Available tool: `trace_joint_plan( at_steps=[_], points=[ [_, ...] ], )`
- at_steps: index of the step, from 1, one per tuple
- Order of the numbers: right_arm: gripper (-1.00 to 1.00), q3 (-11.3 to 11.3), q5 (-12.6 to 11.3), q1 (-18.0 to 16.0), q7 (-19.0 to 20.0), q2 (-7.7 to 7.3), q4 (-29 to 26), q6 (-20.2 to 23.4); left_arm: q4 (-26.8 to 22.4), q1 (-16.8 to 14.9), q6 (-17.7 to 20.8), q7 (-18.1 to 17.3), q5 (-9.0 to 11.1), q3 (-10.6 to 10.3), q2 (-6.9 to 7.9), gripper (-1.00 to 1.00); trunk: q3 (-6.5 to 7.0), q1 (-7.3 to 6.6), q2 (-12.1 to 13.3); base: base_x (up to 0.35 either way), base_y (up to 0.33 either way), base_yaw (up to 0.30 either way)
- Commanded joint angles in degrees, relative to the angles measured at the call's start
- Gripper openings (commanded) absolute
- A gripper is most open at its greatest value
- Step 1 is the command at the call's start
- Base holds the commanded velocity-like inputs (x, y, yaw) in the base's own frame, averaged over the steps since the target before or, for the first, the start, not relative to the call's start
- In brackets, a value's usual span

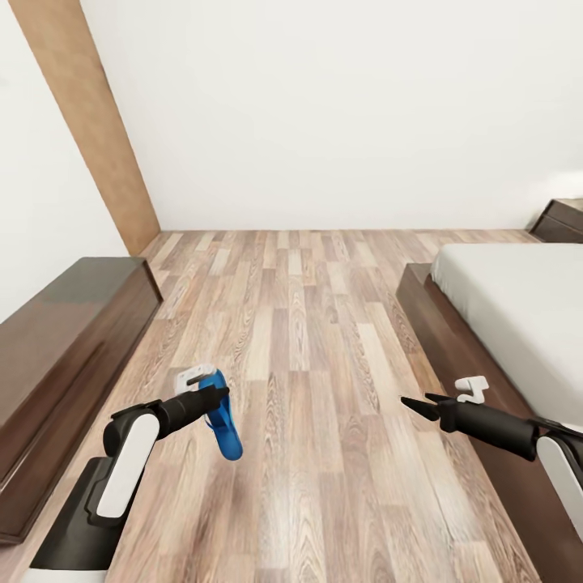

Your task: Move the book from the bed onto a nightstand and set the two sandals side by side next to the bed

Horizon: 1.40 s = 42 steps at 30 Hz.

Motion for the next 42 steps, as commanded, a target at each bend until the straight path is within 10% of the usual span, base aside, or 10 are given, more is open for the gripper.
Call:
trace_joint_plan(
  at_steps=[1, 42],
  points=[
    [1.00, -0.1, 0.0, -0.1, 0.2, 0.00, 0.0, 0.3, -0.1, 0.0, 0.1, 0.6, 0.6, -0.1, 0.03, -1.00, -0.04, -0.02, 0.0, -0.066, 0.056, -0.274],
    [1.00, -0.3, -0.1, -0.5, -0.1, -0.21, 0.6, 0.4, 0.0, 0.1, -0.1, 0.9, 0.6, -0.4, -0.05, -1.00, 0.03, -0.02, 0.0, -0.007, 0.006, -0.292]
  ],
)
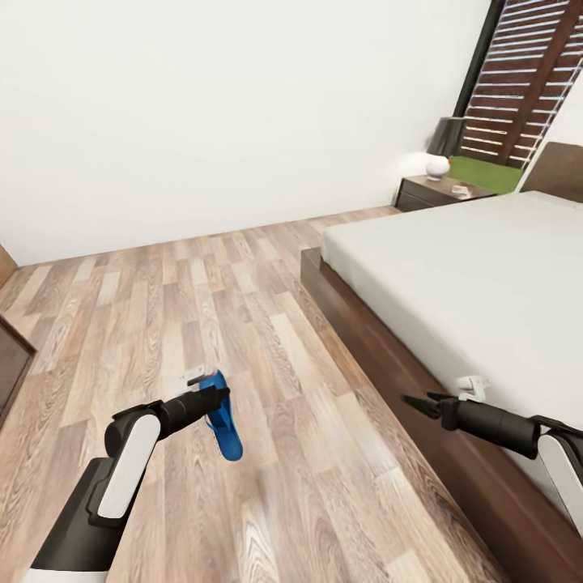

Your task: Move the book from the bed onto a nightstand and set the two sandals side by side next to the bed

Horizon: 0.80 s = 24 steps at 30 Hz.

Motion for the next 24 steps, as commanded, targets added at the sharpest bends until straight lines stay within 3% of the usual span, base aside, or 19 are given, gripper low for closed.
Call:
trace_joint_plan(
  at_steps=[1, 24],
  points=[
    [1.00, 0.0, -0.1, -0.1, 0.2, -0.01, 0.0, 0.3, -0.1, 0.0, 0.1, 0.6, 0.7, -0.1, 0.05, -1.00, -0.04, -0.01, 0.0, 0.000, 0.000, -0.295],
    [1.00, 0.0, -0.1, -0.1, 0.1, 0.01, 0.0, 0.3, 0.1, 0.0, 0.1, 0.8, 0.6, -0.3, 0.05, -1.00, 0.17, -0.01, 0.0, 0.000, 0.000, -0.295]
  ],
)
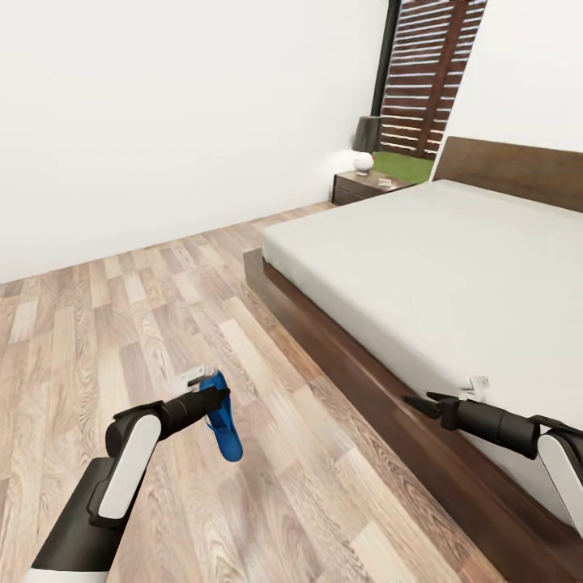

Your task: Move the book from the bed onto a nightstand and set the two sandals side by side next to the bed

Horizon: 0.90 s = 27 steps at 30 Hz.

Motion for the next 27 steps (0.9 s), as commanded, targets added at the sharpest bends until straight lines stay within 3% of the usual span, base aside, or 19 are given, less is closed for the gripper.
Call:
trace_joint_plan(
  at_steps=[1, 8, 27],
  points=[
    [1.00, 0.0, 0.0, 0.0, 0.2, 0.01, 0.0, 0.3, -0.1, 0.0, 0.1, 0.6, 0.7, -0.1, 0.03, -1.00, -0.03, -0.01, 0.0, -0.005, 0.000, -0.275],
    [1.00, 0.0, 0.0, 0.0, 0.2, 0.07, 0.0, 0.3, 0.0, -0.1, 0.1, 0.5, 0.7, -0.1, -0.17, -1.00, 0.04, -0.01, 0.0, -0.102, 0.000, -0.161],
    [1.00, 0.0, 0.0, 0.1, 0.2, 0.10, 0.0, 0.3, -0.1, -0.3, 0.0, 0.3, 0.7, 0.1, -0.38, -1.00, 0.06, -0.01, 0.0, -0.301, 0.002, -0.022]
  ],
)
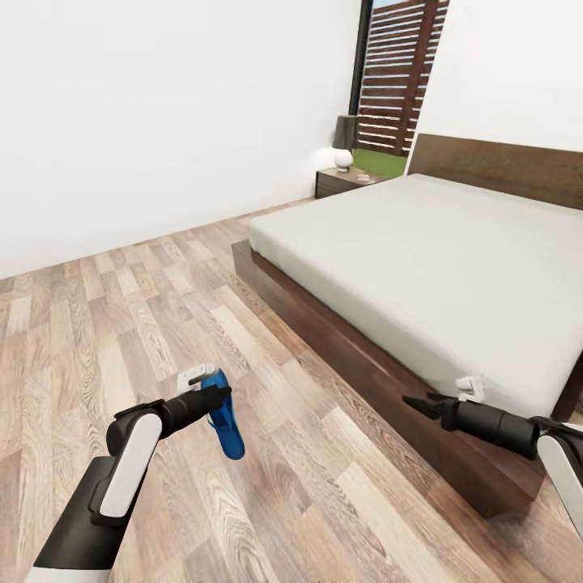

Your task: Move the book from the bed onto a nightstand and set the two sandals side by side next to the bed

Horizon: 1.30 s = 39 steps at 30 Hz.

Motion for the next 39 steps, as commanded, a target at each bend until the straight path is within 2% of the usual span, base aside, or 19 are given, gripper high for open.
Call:
trace_joint_plan(
  at_steps=[1, 11, 39],
  points=[
    [1.00, -0.1, 0.0, -0.1, 0.2, -0.03, 0.0, 0.3, -0.1, 0.0, 0.0, 0.6, 0.6, -0.1, 0.04, -1.00, -0.04, -0.03, 0.0, -0.136, 0.008, -0.123],
    [1.00, -0.1, 0.0, -0.2, 0.1, -0.23, 0.0, 0.4, -0.1, 0.0, -0.1, 0.6, 0.6, -0.2, 0.04, -1.00, -0.04, -0.03, 0.0, -0.060, 0.004, -0.214],
    [1.00, -0.2, -0.1, -0.3, 0.1, -0.39, 0.7, 0.4, 0.0, 0.4, -0.4, 0.8, 0.3, -0.1, 0.05, -1.00, -0.04, -0.03, 0.0, -0.005, 0.000, -0.281]
  ],
)
